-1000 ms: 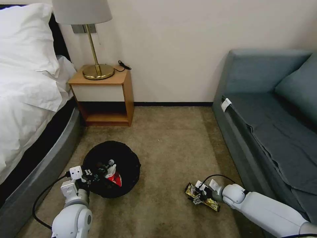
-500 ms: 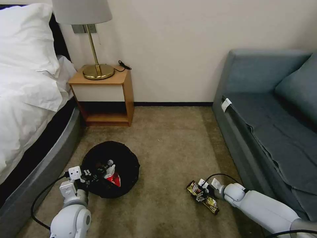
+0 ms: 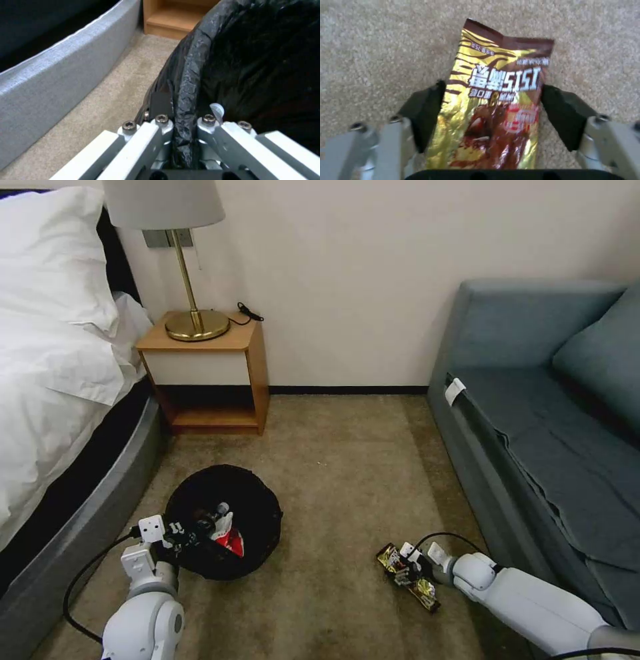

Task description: Pick up the trash bin, then pick up the garbage on the floor and place it into the trash bin.

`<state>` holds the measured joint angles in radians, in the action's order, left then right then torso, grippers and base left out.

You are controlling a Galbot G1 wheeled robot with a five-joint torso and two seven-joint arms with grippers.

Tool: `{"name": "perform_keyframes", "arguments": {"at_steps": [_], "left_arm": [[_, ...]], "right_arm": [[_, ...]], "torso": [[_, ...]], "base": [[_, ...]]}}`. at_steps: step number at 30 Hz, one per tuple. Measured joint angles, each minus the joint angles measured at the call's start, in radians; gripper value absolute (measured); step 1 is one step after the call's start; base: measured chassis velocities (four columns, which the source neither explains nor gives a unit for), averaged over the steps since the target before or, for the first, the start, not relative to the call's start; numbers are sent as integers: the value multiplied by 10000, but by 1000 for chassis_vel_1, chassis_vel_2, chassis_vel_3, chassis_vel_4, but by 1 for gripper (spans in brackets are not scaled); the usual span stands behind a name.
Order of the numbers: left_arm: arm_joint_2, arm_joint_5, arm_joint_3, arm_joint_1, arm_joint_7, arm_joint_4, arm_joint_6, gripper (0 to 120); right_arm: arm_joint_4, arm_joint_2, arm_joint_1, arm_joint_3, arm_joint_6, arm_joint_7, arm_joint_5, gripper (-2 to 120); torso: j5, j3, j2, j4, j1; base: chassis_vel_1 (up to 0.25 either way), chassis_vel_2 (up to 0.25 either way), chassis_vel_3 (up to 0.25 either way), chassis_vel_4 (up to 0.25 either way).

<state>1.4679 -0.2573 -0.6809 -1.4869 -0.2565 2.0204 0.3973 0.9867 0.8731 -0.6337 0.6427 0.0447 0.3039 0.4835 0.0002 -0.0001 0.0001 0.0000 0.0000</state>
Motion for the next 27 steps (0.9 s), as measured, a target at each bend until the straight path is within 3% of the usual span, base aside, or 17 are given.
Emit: {"name": "perform_keyframes", "arguments": {"at_steps": [7,9,13,18,21,27], "left_arm": [[13,15,17,26,0,-19,-18,3],[12,15,19,30,0,-21,-18,3],[25,35,47,42,0,-65,-36,3],[37,55,63,51,7,-87,-56,3],[38,60,64,63,12,-101,-58,3],[39,61,64,67,19,-110,-60,3]], "right_arm": [[17,-55,-64,-29,-130,62,-21,50],[19,-58,-65,-31,-138,64,-21,48],[22,-140,-99,-96,-206,85,-41,27],[13,-172,-123,-118,-224,89,-54,16],[23,-201,-126,-128,-269,90,-59,1],[244,-285,-122,-131,-371,66,-2,0]], "torso": [[4,0,-1,4,0],[5,0,0,4,0],[-1,1,-1,2,1],[-3,1,-1,0,1],[-2,1,-1,0,1],[-2,2,-2,-2,1]], "base": [[0,0,0,0],[0,0,0,0],[0,0,0,0],[0,0,0,0],[0,0,0,0],[0,0,0,0]]}}
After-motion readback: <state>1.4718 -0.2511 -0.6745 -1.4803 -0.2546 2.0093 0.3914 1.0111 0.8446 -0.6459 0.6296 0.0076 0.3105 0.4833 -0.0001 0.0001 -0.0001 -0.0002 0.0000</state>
